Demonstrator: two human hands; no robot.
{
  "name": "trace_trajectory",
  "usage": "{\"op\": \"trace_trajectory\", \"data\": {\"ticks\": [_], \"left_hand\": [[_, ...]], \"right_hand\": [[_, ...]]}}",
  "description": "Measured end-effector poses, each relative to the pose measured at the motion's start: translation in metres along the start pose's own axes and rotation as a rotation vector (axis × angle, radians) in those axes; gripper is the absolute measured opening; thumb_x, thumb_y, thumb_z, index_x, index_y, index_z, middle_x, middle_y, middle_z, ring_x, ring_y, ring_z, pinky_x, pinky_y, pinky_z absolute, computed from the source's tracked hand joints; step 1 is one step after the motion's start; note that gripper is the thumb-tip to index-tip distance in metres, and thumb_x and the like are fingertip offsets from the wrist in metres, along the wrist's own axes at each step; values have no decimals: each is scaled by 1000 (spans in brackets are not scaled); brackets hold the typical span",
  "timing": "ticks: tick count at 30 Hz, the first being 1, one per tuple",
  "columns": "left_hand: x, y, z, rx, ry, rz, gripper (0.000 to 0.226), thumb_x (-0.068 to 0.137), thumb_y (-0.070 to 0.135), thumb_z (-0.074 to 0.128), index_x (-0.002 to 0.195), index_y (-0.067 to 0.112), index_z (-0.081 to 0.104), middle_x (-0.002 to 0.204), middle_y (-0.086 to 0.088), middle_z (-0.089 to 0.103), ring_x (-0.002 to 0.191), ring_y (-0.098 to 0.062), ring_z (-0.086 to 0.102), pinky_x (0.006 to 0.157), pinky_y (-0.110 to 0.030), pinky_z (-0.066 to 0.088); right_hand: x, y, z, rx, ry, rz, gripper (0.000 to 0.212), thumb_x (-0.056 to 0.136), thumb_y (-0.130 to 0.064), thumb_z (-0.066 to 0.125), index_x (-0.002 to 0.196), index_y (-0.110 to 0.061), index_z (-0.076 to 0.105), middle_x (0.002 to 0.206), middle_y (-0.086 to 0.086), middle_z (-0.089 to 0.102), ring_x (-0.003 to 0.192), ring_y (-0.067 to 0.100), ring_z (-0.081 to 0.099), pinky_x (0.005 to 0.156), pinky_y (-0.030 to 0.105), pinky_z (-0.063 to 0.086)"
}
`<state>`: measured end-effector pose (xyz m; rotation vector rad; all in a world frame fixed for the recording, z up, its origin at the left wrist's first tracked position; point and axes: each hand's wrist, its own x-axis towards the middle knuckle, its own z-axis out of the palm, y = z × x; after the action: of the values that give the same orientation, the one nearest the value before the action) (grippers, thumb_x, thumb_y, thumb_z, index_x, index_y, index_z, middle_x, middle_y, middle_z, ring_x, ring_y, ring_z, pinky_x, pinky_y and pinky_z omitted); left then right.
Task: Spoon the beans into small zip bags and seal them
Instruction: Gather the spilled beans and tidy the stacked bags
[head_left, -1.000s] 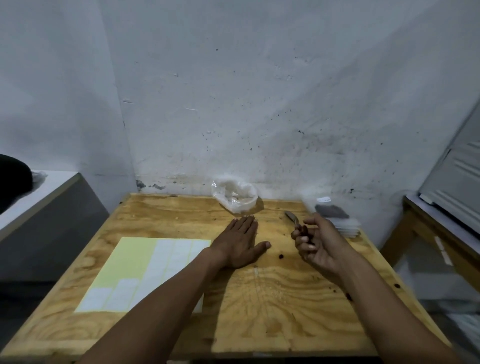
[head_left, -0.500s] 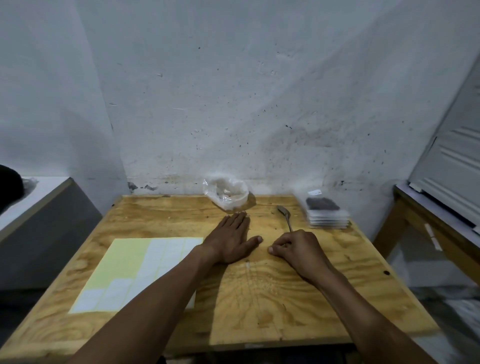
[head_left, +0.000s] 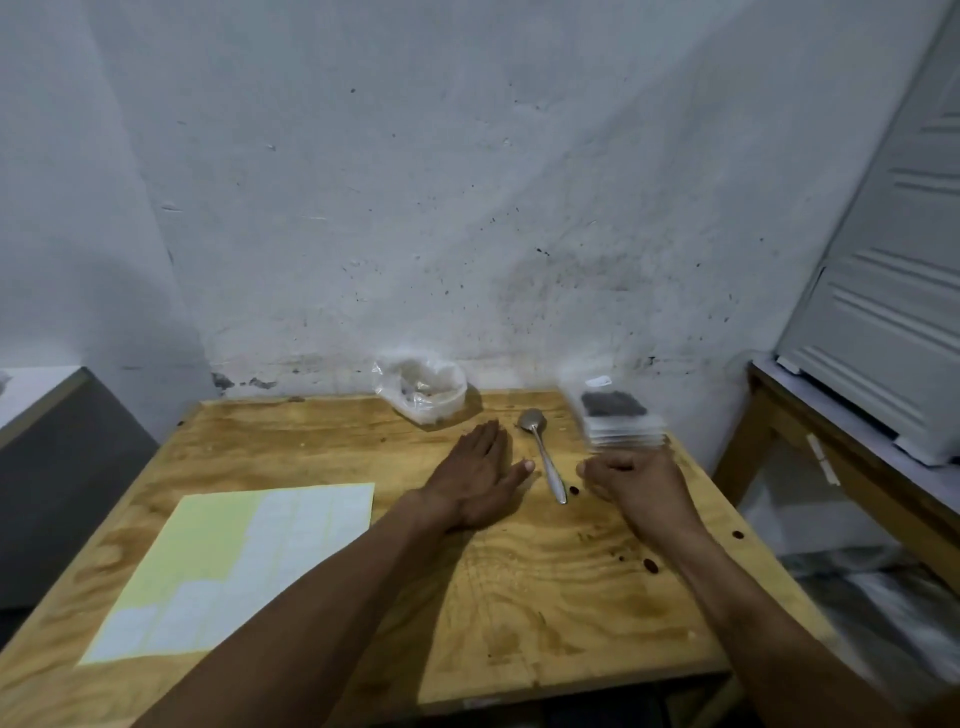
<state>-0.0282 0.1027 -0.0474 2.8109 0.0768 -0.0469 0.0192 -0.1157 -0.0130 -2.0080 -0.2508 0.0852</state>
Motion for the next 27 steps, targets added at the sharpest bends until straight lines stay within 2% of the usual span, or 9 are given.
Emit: {"op": "trace_trajectory", "data": {"ticks": [4, 8, 11, 13, 15, 17, 21, 24, 27], "left_hand": [[3, 0, 8, 87, -19, 17, 81, 103, 62, 16, 161, 7, 1, 169, -12, -7, 156, -22, -9, 127, -39, -5], [2, -2, 8, 94, -8, 26, 81, 103, 62, 17, 161, 8, 2, 169, -13, -6, 156, -22, -8, 126, -38, -5], [-1, 1, 8, 83, 19, 15, 80, 104, 60, 19, 161, 6, 6, 169, -14, -1, 157, -24, -4, 126, -37, -4], [-5, 5, 7, 65, 88, 12, 78, 105, 58, 22, 161, 5, 10, 169, -15, 3, 157, -25, 1, 126, -37, -2], [-10, 10, 4, 51, 181, 42, 77, 105, 58, 24, 161, 7, 10, 170, -13, 1, 157, -23, -1, 125, -34, -5], [-14, 22, 3, 41, 236, 121, 80, 103, 61, 26, 161, 10, 5, 170, -10, -6, 156, -20, -7, 124, -31, -11], [-5, 63, 3, 16, 145, 299, 87, 100, 67, 29, 162, 13, -2, 169, -6, -12, 155, -17, -12, 121, -27, -13], [1, 88, 11, 16, -37, 375, 89, 100, 67, 31, 162, 14, -5, 168, -3, -16, 155, -15, -13, 117, -24, -11], [7, 91, 26, 80, -127, 388, 85, 102, 66, 25, 162, 12, -2, 169, -5, -14, 156, -16, -11, 122, -28, -6]], "right_hand": [[-1, 7, 5, -318, -93, -87, 16, 78, -33, 85, 91, -25, 83, 88, -13, 77, 82, -4, 66, 67, 12, 46], [2, 7, 7, -355, -91, -106, 5, 83, -25, 80, 83, -23, 84, 82, -10, 78, 82, 3, 70, 70, 20, 51], [7, 1, 1, 89, -104, 116, 14, 84, -19, 78, 74, -11, 75, 61, -2, 68, 56, 12, 63, 54, 27, 50], [10, -3, -15, 557, -155, 370, 21, 92, -15, 66, 73, -10, 59, 51, -3, 43, 36, 8, 36, 33, 20, 27], [13, -6, -36, 912, -200, 527, 19, 94, -15, 52, 75, -13, 47, 55, -3, 38, 33, 5, 28, 29, 17, 17], [10, -2, -56, 1006, -188, 556, 8, 84, -13, 47, 76, -12, 45, 60, 2, 43, 34, 7, 30, 28, 16, 18], [-1, 15, -72, 519, 22, 409, 22, 95, -19, 58, 82, -3, 67, 63, 1, 46, 38, 9, 30, 33, 21, 22], [-14, 25, -75, 145, 153, 254, 17, 86, -25, 77, 86, -8, 81, 67, -2, 63, 57, 13, 55, 56, 27, 43], [-25, 31, -75, -90, 125, 106, 15, 80, -30, 83, 86, -17, 83, 83, -5, 78, 86, 11, 72, 81, 33, 58]]}}
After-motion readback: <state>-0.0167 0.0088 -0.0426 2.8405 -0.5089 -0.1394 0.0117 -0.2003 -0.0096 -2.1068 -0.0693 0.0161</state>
